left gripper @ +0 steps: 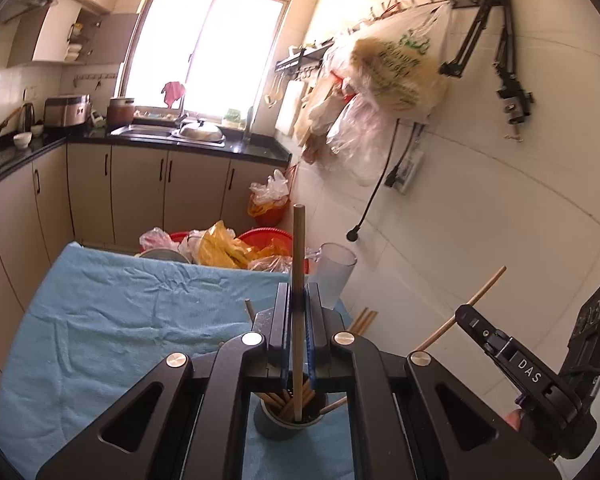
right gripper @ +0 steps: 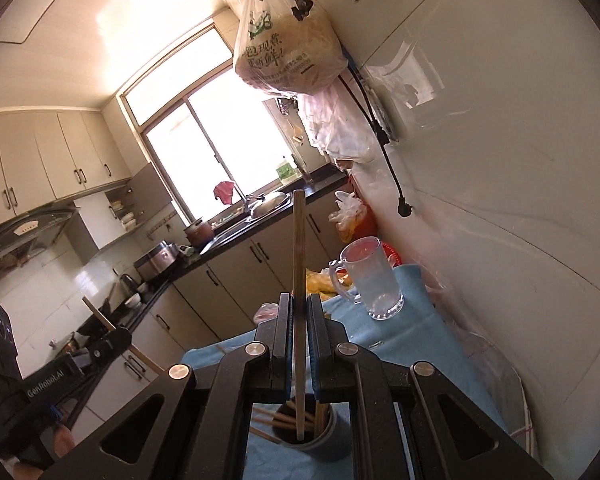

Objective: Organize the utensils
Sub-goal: 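Lower the chopsticks into the grey cup and open both grippers, then withdraw both grippers from the cup back over the remaining chopsticks, then lower the left gripper onto a wooden chopstick and close while the right gripper grasps another, then lift both chopsticks upright and carry them over the grey cup, then lower the chopsticks into the grey cup and open both grippers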

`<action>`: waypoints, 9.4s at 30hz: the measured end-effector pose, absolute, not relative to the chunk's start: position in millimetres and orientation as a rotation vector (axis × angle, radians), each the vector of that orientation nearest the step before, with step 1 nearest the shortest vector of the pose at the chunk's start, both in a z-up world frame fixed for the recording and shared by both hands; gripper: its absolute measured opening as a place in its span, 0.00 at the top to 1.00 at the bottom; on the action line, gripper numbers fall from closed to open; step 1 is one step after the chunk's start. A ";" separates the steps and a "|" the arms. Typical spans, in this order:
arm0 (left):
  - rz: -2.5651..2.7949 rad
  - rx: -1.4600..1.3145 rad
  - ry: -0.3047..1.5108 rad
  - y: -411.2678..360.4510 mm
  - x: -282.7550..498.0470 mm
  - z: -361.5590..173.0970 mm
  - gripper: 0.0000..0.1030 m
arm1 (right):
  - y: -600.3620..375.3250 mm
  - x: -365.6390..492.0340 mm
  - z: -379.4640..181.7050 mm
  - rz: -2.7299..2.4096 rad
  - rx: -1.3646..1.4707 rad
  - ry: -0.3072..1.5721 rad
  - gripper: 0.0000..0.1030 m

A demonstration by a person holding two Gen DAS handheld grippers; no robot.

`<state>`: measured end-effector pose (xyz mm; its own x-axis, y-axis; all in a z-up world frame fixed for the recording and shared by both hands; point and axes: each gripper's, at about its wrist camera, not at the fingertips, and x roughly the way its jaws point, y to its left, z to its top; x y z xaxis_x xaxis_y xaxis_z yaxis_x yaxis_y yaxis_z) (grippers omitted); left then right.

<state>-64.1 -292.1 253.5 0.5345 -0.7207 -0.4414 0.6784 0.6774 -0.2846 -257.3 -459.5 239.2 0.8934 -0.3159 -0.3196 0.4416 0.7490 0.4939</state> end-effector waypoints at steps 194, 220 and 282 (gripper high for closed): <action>-0.629 -0.007 0.653 -104.0 -138.4 171.5 0.94 | -315.6 -294.5 171.1 -0.205 0.534 0.414 0.93; -0.807 0.048 0.568 -232.3 -139.5 238.9 0.94 | -410.1 -339.2 221.2 -0.343 0.587 0.256 0.93; -0.786 0.050 0.570 -325.9 -51.5 164.8 0.92 | -468.4 -178.1 152.7 -0.397 0.553 0.498 0.92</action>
<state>-51.5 -325.9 164.8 0.5646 -0.6550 -0.5022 0.6813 0.7133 -0.1645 -178.1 -468.4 152.7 0.8088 -0.2221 -0.5445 0.4816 0.7815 0.3966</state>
